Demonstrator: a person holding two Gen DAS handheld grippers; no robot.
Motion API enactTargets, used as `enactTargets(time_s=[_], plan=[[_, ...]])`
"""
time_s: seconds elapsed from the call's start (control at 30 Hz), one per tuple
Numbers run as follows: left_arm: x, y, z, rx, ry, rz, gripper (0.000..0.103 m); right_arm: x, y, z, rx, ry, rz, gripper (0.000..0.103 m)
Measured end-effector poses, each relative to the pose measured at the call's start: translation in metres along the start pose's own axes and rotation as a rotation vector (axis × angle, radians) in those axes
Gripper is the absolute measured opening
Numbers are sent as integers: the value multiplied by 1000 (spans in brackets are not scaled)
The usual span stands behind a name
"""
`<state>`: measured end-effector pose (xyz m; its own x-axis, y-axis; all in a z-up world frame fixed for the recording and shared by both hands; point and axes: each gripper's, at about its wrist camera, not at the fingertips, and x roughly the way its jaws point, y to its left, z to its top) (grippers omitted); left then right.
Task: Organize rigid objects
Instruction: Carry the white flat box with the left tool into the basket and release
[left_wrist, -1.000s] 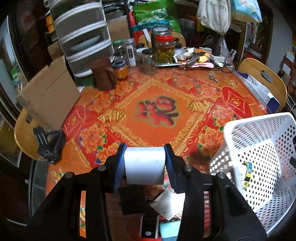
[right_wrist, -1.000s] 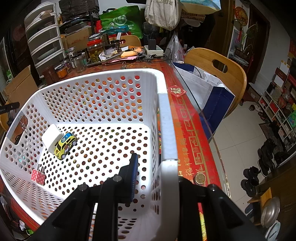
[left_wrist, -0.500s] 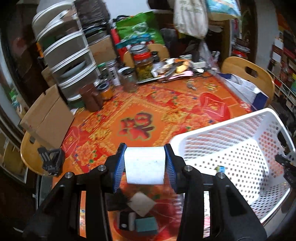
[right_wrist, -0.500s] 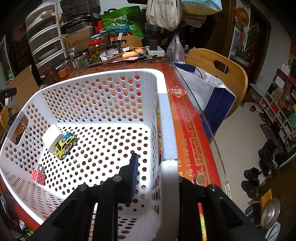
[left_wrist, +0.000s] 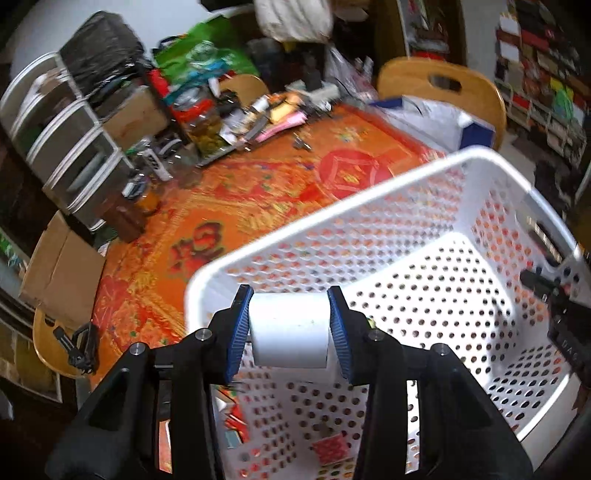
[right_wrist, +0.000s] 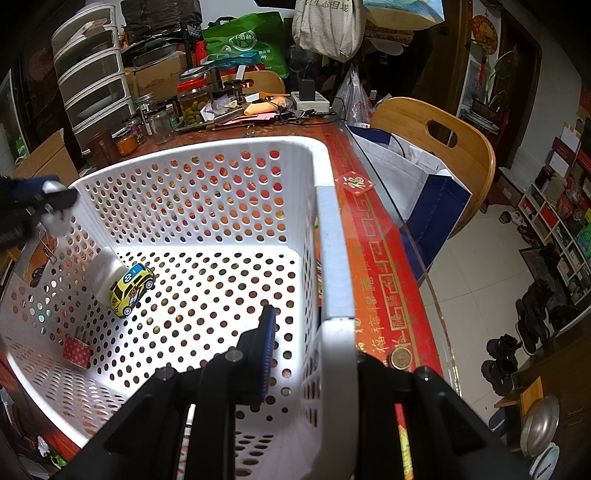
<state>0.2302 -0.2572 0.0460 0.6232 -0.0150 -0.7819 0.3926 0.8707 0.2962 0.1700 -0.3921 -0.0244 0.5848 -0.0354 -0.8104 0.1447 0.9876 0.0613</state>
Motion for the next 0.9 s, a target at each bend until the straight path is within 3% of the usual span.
enactTargets(time_s=[0.47,0.77,0.87,0.9], plan=[[28,-47,-3,81,99,-35,37,2,-1,3,2,-4,25,21],[47,-70,-7,183,196,-13,38,3,-1,2,1,-5,29,21],[53,-71,-8,195,231,-39,43,3,-1,2,1,-5,28,21],[52,-70,-8,189,229,-56,53,3,-1,2,1,-5,28,21]])
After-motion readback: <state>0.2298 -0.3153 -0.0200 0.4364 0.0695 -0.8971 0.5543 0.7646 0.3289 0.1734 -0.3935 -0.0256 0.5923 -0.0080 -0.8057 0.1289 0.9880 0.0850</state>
